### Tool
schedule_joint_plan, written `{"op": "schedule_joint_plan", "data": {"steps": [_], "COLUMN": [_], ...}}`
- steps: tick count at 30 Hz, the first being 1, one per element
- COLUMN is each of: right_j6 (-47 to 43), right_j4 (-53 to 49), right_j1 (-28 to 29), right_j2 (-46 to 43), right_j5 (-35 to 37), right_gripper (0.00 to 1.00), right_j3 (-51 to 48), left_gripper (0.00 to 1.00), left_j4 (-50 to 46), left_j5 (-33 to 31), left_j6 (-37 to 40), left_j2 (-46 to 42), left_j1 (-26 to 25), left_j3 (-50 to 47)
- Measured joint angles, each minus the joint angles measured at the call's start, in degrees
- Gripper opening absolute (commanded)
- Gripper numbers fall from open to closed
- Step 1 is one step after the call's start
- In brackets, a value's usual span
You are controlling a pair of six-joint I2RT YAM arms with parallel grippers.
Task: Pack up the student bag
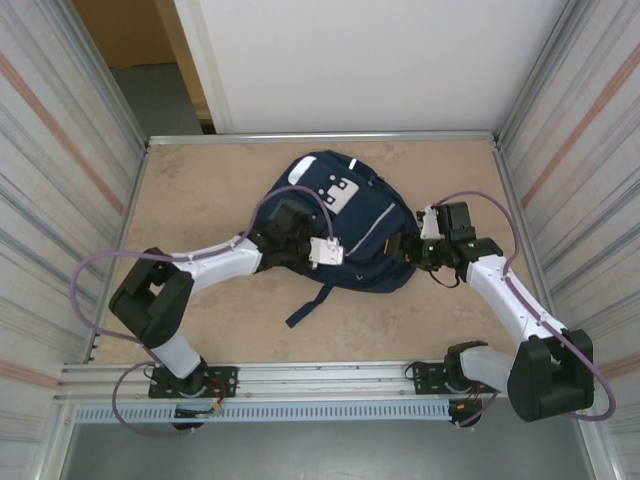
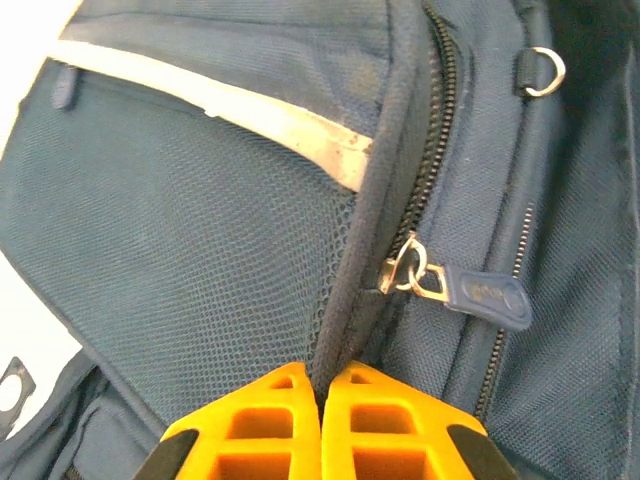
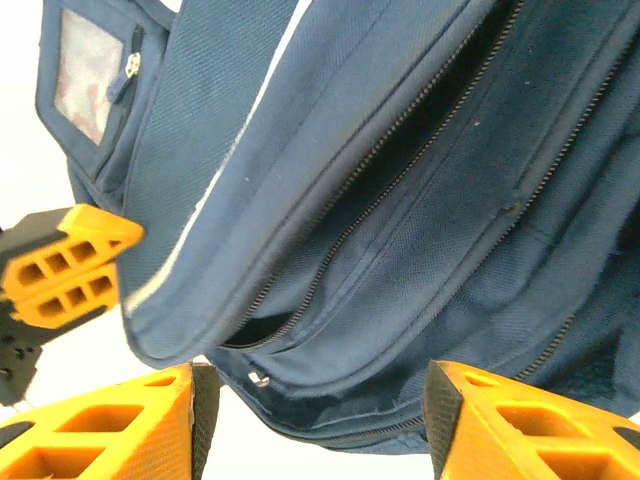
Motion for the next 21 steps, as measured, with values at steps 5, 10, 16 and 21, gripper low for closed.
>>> {"op": "schedule_joint_plan", "data": {"steps": [5, 10, 16, 21], "right_j6": [1.1, 1.1, 2.0, 6.3], "right_j4": [2.0, 5.2, 9.9, 9.9], "right_j1": [7.5, 19.1, 29.5, 30.5], "right_j2": [-4.6, -10.8, -13.1, -9.7], "right_j5": [1.5, 8.4, 21.4, 27.4], "right_gripper": [0.57, 0.5, 0.44, 0.43], "right_j3": [-1.5, -3.0, -5.0, -5.1], "left_gripper": [0.0, 0.0, 0.0, 0.0], "left_j4": [-6.9, -9.4, -9.6, -8.0], "left_j5": [5.8, 11.4, 22.0, 27.3], "left_j6": [-11.7, -18.6, -27.6, -34.8], "left_j2": [-0.1, 0.7, 4.3, 6.3], "left_j1": [1.7, 1.3, 1.7, 1.8], "left_j3": [6.5, 8.2, 9.8, 10.8]}}
